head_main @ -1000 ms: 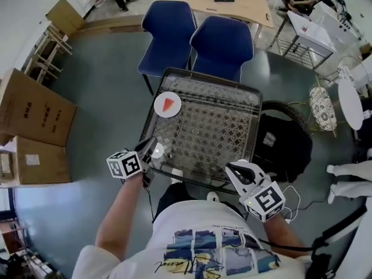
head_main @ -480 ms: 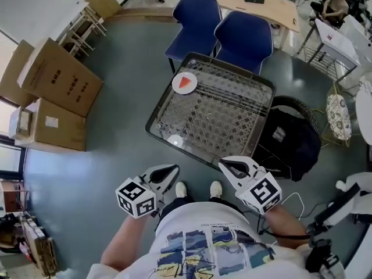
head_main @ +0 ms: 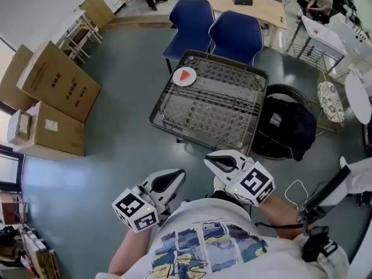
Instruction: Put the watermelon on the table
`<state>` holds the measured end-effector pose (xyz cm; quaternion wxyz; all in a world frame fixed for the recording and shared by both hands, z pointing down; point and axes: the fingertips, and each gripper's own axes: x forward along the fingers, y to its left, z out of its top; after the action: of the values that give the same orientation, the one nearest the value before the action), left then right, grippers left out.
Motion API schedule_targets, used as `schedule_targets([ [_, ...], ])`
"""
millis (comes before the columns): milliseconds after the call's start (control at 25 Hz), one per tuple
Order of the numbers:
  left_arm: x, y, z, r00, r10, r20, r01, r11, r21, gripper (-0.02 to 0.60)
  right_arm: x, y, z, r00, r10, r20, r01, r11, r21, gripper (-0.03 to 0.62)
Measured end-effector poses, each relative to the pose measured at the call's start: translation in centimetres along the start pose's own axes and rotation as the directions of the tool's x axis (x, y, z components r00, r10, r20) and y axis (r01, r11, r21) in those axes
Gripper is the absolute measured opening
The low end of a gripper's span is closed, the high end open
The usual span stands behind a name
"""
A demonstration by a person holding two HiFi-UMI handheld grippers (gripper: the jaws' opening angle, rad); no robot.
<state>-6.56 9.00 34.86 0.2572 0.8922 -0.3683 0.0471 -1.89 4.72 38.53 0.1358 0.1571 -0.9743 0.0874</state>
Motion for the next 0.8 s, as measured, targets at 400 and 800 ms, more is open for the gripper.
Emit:
schedule_targets([
  [400, -11.4, -4.5, -4.1, 0.995, -0.104, -0.001, 0.104, 0.994, 0.024, 0.009, 1.2, 13.9, 0.3, 0.999, -0.032, -0.007, 0.032, 0.997, -0.064, 0.011],
  [800, -15.9, -3.7, -7.3, 0.995, -0.104, -0.008, 0.104, 0.995, -0.013, 0.009, 1.3, 20.2, -1.4, 0.997, -0.077, -0.030, 0.075, 0.994, -0.077, 0.011],
])
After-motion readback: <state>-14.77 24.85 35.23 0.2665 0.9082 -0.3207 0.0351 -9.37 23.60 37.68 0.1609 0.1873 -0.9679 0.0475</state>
